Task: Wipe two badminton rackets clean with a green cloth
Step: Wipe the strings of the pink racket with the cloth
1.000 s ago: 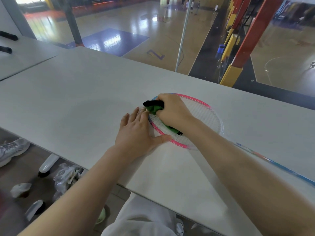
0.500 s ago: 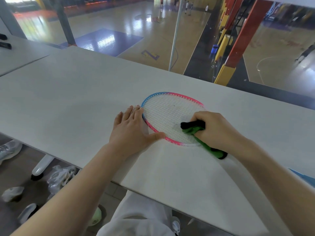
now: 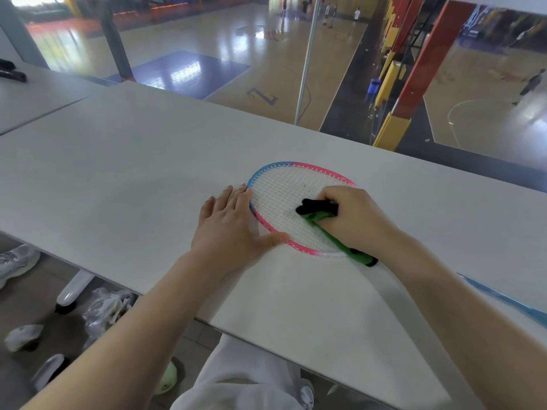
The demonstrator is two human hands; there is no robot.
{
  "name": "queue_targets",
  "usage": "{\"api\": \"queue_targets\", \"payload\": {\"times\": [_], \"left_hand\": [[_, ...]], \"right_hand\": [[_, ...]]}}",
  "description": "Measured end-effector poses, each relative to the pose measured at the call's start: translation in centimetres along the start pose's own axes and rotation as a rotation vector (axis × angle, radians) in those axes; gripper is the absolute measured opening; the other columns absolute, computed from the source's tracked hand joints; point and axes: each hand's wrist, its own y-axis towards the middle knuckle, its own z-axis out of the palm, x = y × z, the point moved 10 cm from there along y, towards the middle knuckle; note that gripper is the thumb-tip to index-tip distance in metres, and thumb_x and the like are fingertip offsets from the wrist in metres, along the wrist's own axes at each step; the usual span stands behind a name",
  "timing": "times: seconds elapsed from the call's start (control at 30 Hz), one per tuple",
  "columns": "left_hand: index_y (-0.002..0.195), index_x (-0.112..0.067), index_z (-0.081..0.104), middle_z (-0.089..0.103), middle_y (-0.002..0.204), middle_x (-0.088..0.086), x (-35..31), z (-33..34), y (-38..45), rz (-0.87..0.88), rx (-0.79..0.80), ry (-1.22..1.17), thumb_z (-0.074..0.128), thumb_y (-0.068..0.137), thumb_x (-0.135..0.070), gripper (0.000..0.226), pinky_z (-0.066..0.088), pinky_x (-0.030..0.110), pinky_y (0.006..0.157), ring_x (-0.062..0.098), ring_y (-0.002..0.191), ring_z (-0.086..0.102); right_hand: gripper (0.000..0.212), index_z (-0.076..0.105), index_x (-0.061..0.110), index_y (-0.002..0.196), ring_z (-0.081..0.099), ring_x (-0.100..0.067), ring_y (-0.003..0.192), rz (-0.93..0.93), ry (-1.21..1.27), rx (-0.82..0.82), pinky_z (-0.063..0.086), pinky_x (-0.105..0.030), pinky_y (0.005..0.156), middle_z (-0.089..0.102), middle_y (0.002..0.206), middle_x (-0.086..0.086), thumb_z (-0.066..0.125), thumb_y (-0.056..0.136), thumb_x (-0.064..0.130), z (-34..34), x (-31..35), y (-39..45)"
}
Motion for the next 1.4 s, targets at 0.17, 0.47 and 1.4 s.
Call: {"api": "queue_targets", "payload": {"times": [0.17, 0.47, 1.4], "left_hand": [[0.155, -0.02, 0.014, 0.012, 0.164, -0.006, 0.0, 0.0, 0.1, 0.015, -0.015, 0.003, 0.025, 0.056, -0.098, 0.126, 0.0, 0.039, 0.122, 0.013, 0.151, -0.001], [0.155, -0.018, 0.012, 0.015, 0.163, -0.004, -0.1, -0.2, 0.1, 0.023, -0.037, 0.021, 0.025, 0.058, -0.097, 0.126, 0.001, 0.04, 0.122, 0.014, 0.151, -0.001], [0.157, -0.025, 0.007, 0.004, 0.165, -0.007, 0.1, 0.5, 0.2, 0.022, 0.032, 0.036, 0.03, 0.068, -0.095, 0.116, -0.002, 0.043, 0.122, 0.014, 0.151, -0.004]], "right_hand": [[0.009, 0.058, 0.021, 0.081, 0.053, -0.009, 0.067, -0.102, -0.036, 0.0, 0.035, -0.026, 0.053, 0.058, 0.076, 0.007, 0.063, 0.087, 0.019, 2.6, 4.0, 4.8], [0.009, 0.061, 0.014, 0.095, 0.054, -0.015, 0.076, -0.164, -0.028, -0.02, 0.038, -0.023, 0.056, 0.059, 0.09, 0.001, 0.06, 0.087, 0.01, 4.6, 6.9, 7.7], [0.017, 0.059, 0.028, 0.073, 0.059, -0.014, 0.071, 0.078, -0.016, 0.054, 0.047, -0.03, 0.064, 0.064, 0.074, 0.007, 0.071, 0.084, 0.028, -2.1, -3.1, -1.9]]}}
